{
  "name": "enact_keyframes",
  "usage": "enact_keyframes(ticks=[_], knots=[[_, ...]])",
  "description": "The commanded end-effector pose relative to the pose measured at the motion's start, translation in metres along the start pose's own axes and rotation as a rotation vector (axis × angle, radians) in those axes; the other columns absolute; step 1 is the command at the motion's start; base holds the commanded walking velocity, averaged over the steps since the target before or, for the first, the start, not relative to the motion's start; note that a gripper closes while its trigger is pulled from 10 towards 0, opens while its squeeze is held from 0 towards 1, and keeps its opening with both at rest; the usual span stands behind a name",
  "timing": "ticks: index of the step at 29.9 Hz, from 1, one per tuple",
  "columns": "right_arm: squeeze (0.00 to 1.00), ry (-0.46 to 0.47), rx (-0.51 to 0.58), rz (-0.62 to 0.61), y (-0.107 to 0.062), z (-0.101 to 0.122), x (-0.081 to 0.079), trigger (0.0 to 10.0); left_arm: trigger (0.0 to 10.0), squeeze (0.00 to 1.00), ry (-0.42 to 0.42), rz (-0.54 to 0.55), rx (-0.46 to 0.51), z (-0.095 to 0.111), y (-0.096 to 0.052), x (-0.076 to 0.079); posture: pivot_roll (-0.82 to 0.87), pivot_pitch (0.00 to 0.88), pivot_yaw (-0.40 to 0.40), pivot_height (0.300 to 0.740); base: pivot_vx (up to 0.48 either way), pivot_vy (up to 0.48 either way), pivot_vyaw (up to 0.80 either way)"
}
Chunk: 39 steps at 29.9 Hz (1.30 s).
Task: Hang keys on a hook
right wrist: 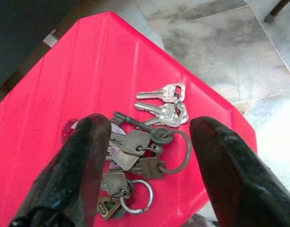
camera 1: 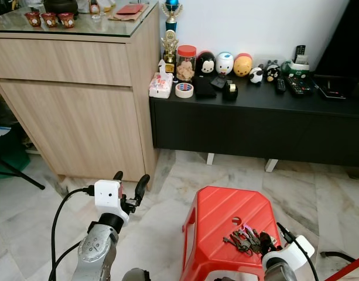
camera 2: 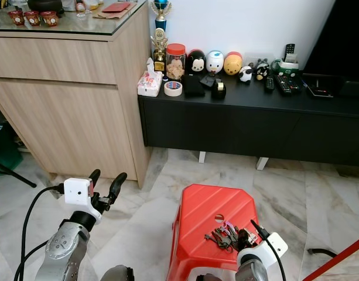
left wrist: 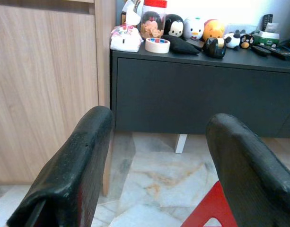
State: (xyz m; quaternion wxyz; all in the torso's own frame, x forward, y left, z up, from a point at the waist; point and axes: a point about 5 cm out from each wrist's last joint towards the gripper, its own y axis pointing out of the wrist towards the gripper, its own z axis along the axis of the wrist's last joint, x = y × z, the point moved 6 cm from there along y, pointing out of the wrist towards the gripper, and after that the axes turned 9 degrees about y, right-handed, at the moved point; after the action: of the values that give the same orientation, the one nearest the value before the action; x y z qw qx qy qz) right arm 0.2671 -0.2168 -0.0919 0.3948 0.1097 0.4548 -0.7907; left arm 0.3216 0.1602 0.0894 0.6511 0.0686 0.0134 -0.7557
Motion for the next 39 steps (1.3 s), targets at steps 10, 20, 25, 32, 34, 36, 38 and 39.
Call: enact_keyframes(ticks=[10,20,25,32,34,36,38,39], knots=[[0.00,0.007,0.005,-0.017,0.001,0.000,0.003,10.0,10.0,0.00,0.010,-0.033,0.002,0.004,0.009,0.007,0.06,0.033,-0.046,0.647,0.000,0.000,0.00],[0.00,0.034,-0.006,0.002,0.002,-0.004,-0.008,10.0,10.0,0.00,0.020,-0.037,0.021,0.011,0.013,0.005,0.08,0.076,-0.041,0.647,0.000,0.000,0.00],[0.00,0.060,0.002,0.025,0.002,-0.004,-0.013,10.0,10.0,0.00,0.014,-0.007,0.042,0.020,0.019,-0.004,0.10,0.105,-0.043,0.647,0.000,0.000,0.00],[0.00,0.076,0.021,0.038,0.003,0.001,-0.014,10.0,10.0,0.00,0.011,0.004,0.046,0.023,0.020,-0.009,0.10,0.127,-0.040,0.647,0.000,0.000,0.00],[0.00,0.078,0.035,0.041,0.003,0.004,-0.015,10.0,10.0,0.00,0.013,0.003,0.046,0.023,0.018,-0.009,0.09,0.135,-0.041,0.647,0.000,0.000,0.00],[0.00,0.108,0.066,0.043,0.004,0.011,-0.016,10.0,10.0,0.00,0.011,0.007,0.035,0.020,0.016,-0.009,0.09,0.142,-0.041,0.647,0.000,0.000,0.00],[0.00,0.121,0.080,0.034,0.004,0.016,-0.013,10.0,10.0,0.00,0.009,0.012,0.029,0.018,0.014,-0.010,0.09,0.143,-0.042,0.647,0.000,0.000,0.00],[0.00,0.123,0.083,0.031,0.004,0.017,-0.012,10.0,10.0,0.00,0.009,0.013,0.027,0.018,0.013,-0.010,0.09,0.144,-0.042,0.647,0.000,0.000,0.00]])
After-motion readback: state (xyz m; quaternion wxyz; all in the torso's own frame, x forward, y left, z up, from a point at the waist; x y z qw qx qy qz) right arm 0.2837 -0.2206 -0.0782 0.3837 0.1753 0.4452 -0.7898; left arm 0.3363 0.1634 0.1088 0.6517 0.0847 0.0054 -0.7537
